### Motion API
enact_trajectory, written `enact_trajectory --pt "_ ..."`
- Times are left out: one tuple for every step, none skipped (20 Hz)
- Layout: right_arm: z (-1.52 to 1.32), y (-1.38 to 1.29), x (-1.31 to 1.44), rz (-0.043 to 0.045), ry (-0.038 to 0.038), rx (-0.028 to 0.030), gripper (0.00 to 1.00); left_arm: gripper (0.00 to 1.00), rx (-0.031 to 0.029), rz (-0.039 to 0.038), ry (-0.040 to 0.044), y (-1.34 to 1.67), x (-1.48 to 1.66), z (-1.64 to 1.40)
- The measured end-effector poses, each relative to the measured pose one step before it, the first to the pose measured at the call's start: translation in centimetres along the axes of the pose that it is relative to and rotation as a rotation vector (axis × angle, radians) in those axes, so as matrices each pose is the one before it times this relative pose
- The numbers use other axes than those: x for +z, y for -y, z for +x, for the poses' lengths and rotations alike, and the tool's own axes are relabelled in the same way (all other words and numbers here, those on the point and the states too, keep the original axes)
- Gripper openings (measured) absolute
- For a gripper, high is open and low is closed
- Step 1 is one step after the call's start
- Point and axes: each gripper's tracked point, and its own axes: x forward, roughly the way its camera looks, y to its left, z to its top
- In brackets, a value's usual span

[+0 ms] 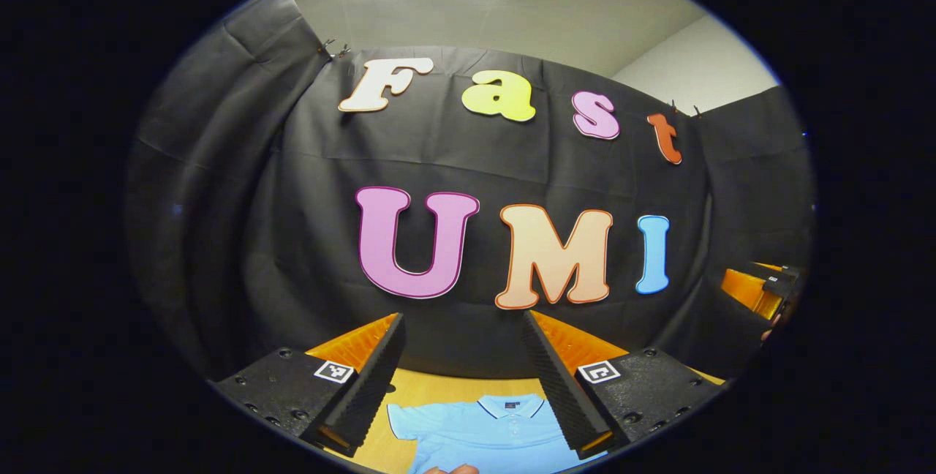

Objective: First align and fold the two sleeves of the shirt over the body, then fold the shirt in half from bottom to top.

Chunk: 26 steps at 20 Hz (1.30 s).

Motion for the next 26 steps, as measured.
enact_trajectory --pt "-0.177 -0.056 0.062 -0.00436 0.00276 -0.00162 1.00 0.95 -0.00074 0.00269 0.00058 -0.045 0.031 0.003" --pt "-0.063 -0.051 0.060 -0.00059 0.00120 0.00003 1.00 0.93 -0.00118 -0.00015 0.00311 -0.015 -0.063 -0.221" --pt "-0.121 -0.108 -0.053 0.00080 0.00195 0.00054 1.00 0.95 -0.00106 -0.00078 -0.00073 -0.093 -0.025 -0.040" --pt "-0.045 -0.060 0.054 -0.00103 0.00289 0.00012 1.00 0.95 -0.00086 -0.00079 -0.00171 -0.018 -0.101 0.155" --pt "0.009 -0.071 -0.074 -0.00374 0.00143 -0.00110 1.00 0.95 0.00108 -0.00030 -0.00188 -0.151 -0.029 -0.052" --pt "0.033 -0.135 -0.066 -0.00498 -0.00074 0.00177 1.00 0.93 0.00226 -0.00032 0.00034 -0.203 -0.126 -0.129" --pt "0.059 -0.101 -0.171 -0.00542 -0.00239 0.00404 0.98 0.93 -0.00016 -0.00012 0.00135 -0.133 0.154 -0.044" --pt "0.298 -0.171 -0.177 -0.00227 -0.00618 0.00389 0.98 0.93 0.00216 0.00138 0.00358 -0.097 0.139 0.103" --pt "0.287 -0.134 -0.313 0.00373 -0.00677 0.00528 0.98 0.93 0.00426 0.00320 0.00728 -0.248 0.211 -0.053" --pt "0.428 -0.330 -0.178 0.00292 -0.00583 0.00785 0.98 0.95 0.00448 0.00242 0.01166 -0.193 0.214 -0.054" --pt "0.535 -0.042 -0.407 -0.00376 -0.00655 0.00279 0.98 0.95 0.00137 -0.00018 0.01059 -0.114 0.237 0.059" --pt "0.609 0.155 -0.534 -0.00838 -0.00698 -0.00288 0.98 0.93 -0.00109 -0.00194 0.00881 -0.028 0.057 0.028" --pt "0.618 0.219 -0.702 -0.00815 -0.01157 -0.00653 0.98 0.95 -0.00260 -0.00499 0.00386 0.034 0.018 0.126" --pt "0.645 0.084 -0.766 -0.00183 -0.01703 -0.00493 0.98 0.93 0.00041 -0.00590 -0.00106 -0.101 -0.262 0.002" --pt "0.514 -0.041 -1.000 0.00467 -0.01674 0.00276 0.98 0.93 0.00332 -0.00569 -0.00562 -0.144 -0.274 0.028" --pt "0.569 0.025 -1.038 0.00286 -0.01796 0.00190 0.98 0.94 0.00265 -0.00371 -0.00829 -0.115 -0.239 0.039" --pt "0.567 0.275 -1.312 -0.00210 -0.02229 -0.00116 0.98 0.93 0.00308 0.00001 -0.01073 -0.044 -0.300 0.059" --pt "0.572 0.202 -1.365 -0.00358 -0.02558 0.00250 0.98 0.93 0.00561 0.00504 -0.00798 -0.192 -0.318 -0.093" --pt "0.553 0.152 -1.673 -0.00404 -0.02821 0.00233 0.98 0.95 0.00563 0.00810 -0.00199 -0.225 0.011 -0.063" --pt "0.623 0.266 -1.410 -0.00542 -0.02743 -0.00180 0.98 0.95 0.00615 0.00804 0.00169 -0.187 0.119 -0.193" --pt "0.580 0.247 -1.388 -0.00424 -0.02365 -0.00273 0.98 0.95 0.00481 0.00526 0.00238 -0.096 0.254 0.050" --pt "0.587 0.215 -1.203 -0.00302 -0.02157 -0.00050 0.99 0.94 0.00313 0.00369 0.00365 -0.035 0.220 0.066" --pt "0.699 0.053 -1.411 -0.00247 -0.01939 0.00071 0.98 0.93 0.00402 0.00458 0.00116 -0.064 0.132 0.162" --pt "0.782 0.121 -1.569 -0.00841 -0.02770 -0.00314 0.99 0.95 0.00403 0.00599 -0.00155 -0.045 -0.076 -0.132" --pt "0.868 0.156 -1.812 -0.01132 -0.03134 -0.00054 0.99 0.94 0.00537 0.00650 -0.00109 -0.117 0.025 0.051" --pt "0.718 0.045 -1.790 -0.00912 -0.03493 -0.00297 0.99 0.94 0.00518 0.00707 -0.00291 -0.072 0.002 0.078"
